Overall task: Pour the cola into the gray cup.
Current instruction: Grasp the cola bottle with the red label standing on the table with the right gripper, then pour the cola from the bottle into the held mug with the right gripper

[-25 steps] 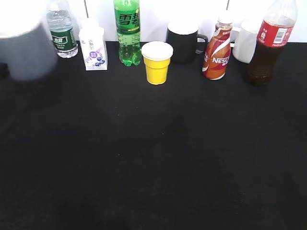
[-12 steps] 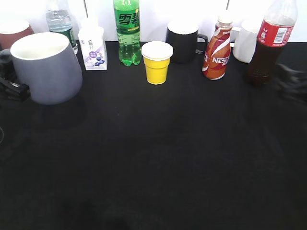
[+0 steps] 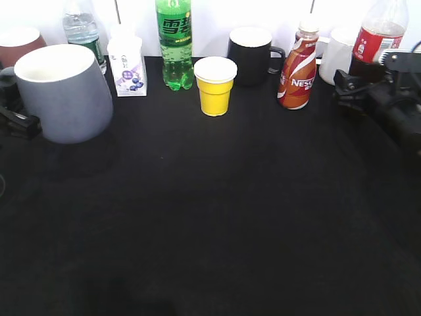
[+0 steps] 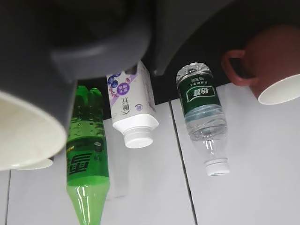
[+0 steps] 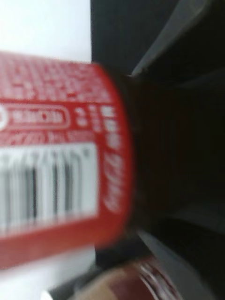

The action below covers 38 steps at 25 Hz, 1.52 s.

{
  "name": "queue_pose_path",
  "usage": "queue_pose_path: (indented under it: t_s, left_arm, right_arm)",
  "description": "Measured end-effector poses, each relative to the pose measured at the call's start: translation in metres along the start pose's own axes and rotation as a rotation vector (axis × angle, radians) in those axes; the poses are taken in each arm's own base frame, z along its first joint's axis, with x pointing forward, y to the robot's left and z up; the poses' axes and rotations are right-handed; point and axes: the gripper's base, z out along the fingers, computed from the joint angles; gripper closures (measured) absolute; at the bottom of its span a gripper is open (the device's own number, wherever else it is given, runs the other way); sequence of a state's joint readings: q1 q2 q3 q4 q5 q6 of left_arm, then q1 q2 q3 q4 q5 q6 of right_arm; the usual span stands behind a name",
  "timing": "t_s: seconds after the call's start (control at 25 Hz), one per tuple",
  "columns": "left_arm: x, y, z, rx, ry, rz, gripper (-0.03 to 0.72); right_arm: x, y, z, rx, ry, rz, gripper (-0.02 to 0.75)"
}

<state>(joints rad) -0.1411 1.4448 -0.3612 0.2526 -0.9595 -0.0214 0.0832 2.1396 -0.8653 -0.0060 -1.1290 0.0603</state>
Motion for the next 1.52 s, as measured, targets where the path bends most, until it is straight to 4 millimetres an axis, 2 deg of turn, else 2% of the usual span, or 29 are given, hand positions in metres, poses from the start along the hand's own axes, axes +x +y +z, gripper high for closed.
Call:
queue_pose_path:
  t_s: [0.16,0.28,0.36,0.48,0.56,0.64,0.68,0.8,0.84,0.92,0.96,1.04,1.12,1.2,1.4,1.52]
  left_arm:
    - [0.0,0.0,0.0,0.0,0.0,0.0,0.638]
    - [0.0,0.0,0.0,0.0,0.0,0.0,0.638]
    - [0.0,0.0,0.0,0.0,0.0,0.0,0.638]
    - [0.0,0.0,0.0,0.001,0.0,0.001,0.638]
    - [0.0,-0.002,0.0,0.019,0.0,0.013,0.638]
    - [0.0,-0.006,0.0,0.062,0.001,0.043,0.638]
    - [0.0,-0.006,0.0,0.07,0.001,0.049,0.638]
    - [0.001,-0.012,-0.001,0.138,0.008,0.026,0.638]
    - [0.001,-0.015,-0.001,0.165,0.011,0.017,0.638]
    - [0.001,-0.019,-0.002,0.212,0.015,0.004,0.638]
    - [0.001,-0.022,-0.003,0.243,0.013,0.015,0.638]
    - [0.001,-0.026,-0.004,0.29,0.01,0.007,0.638]
    - [0.001,-0.033,-0.005,0.342,0.016,0.008,0.638]
    - [0.001,-0.04,-0.005,0.381,0.016,0.018,0.638]
    - [0.005,-0.045,-0.007,0.432,0.052,0.064,0.638]
    - [0.009,-0.044,-0.007,0.42,0.091,0.078,0.638]
  right_arm:
    - [0.008,-0.001,0.018,0.004,-0.02,0.003,0.143]
    - [0.011,-0.002,0.018,0.008,-0.037,0.005,0.283]
    - [0.011,-0.002,0.018,0.008,-0.049,0.005,0.29]
    - [0.014,-0.002,0.008,0.008,-0.054,-0.007,0.295]
    - [0.009,0.0,-0.005,-0.009,-0.031,-0.03,0.297]
    - [-0.004,0.002,-0.022,-0.02,0.009,-0.044,0.3]
    - [-0.02,0.005,-0.03,-0.041,-0.02,-0.055,0.302]
    - [-0.066,0.027,-0.056,-0.212,-0.13,-0.137,0.321]
    - [-0.08,0.039,-0.063,-0.262,-0.171,-0.15,0.321]
    - [-0.106,0.077,-0.079,-0.392,-0.26,-0.164,0.326]
    - [-0.111,0.098,-0.087,-0.462,-0.282,-0.164,0.335]
    - [-0.107,0.139,-0.098,-0.592,-0.25,-0.202,0.335]
    - [-0.105,0.172,-0.108,-0.704,-0.245,-0.342,0.335]
    - [-0.106,0.182,-0.111,-0.748,-0.276,-0.466,0.335]
    - [-0.089,0.183,-0.102,-0.694,-0.385,-0.913,0.336]
    - [-0.085,0.18,-0.098,-0.63,-0.419,-1.076,0.336]
